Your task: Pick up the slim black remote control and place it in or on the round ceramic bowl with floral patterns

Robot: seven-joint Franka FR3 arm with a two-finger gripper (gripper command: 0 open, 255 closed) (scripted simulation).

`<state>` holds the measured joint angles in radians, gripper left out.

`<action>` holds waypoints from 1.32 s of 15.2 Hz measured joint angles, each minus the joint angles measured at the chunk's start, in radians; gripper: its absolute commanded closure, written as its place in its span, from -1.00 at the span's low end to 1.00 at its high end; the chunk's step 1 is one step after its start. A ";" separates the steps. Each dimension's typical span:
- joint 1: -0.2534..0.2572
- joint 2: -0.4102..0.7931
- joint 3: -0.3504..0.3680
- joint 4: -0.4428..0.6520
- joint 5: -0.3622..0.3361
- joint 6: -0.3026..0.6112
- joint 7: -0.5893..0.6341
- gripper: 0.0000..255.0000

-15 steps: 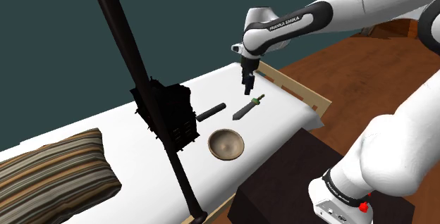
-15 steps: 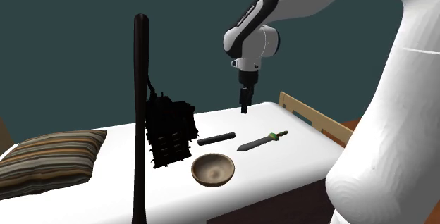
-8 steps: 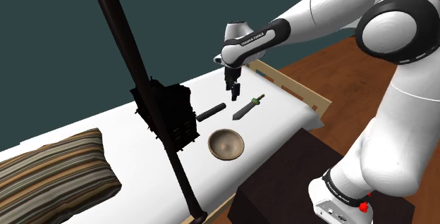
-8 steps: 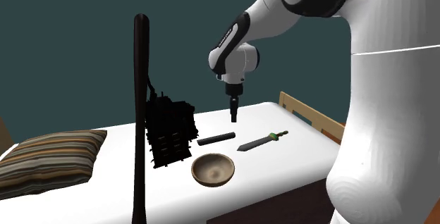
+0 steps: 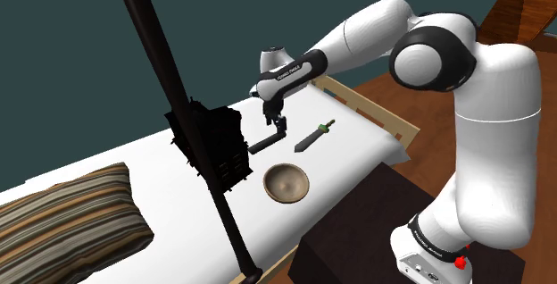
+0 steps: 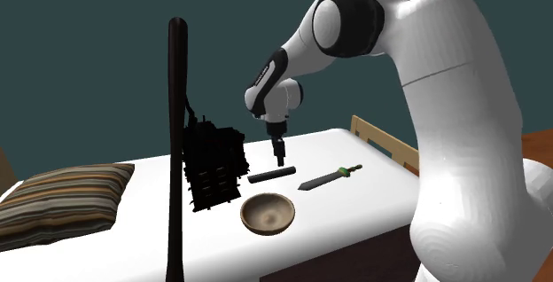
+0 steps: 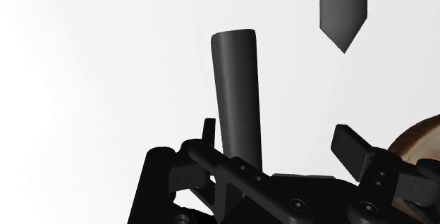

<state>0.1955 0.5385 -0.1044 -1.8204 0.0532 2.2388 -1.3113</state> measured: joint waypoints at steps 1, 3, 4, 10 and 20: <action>0.002 0.032 0.007 0.029 -0.007 0.003 -0.020 -1.00; 0.007 0.089 0.018 0.077 -0.014 0.010 -0.038 -1.00; 0.007 0.103 0.020 0.087 -0.014 0.016 -0.042 -1.00; 0.004 0.155 0.024 0.086 -0.012 0.068 -0.049 -1.00; 0.004 0.157 0.024 0.084 -0.012 0.084 -0.049 1.00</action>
<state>0.1996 0.6955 -0.0804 -1.7360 0.0413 2.3231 -1.3604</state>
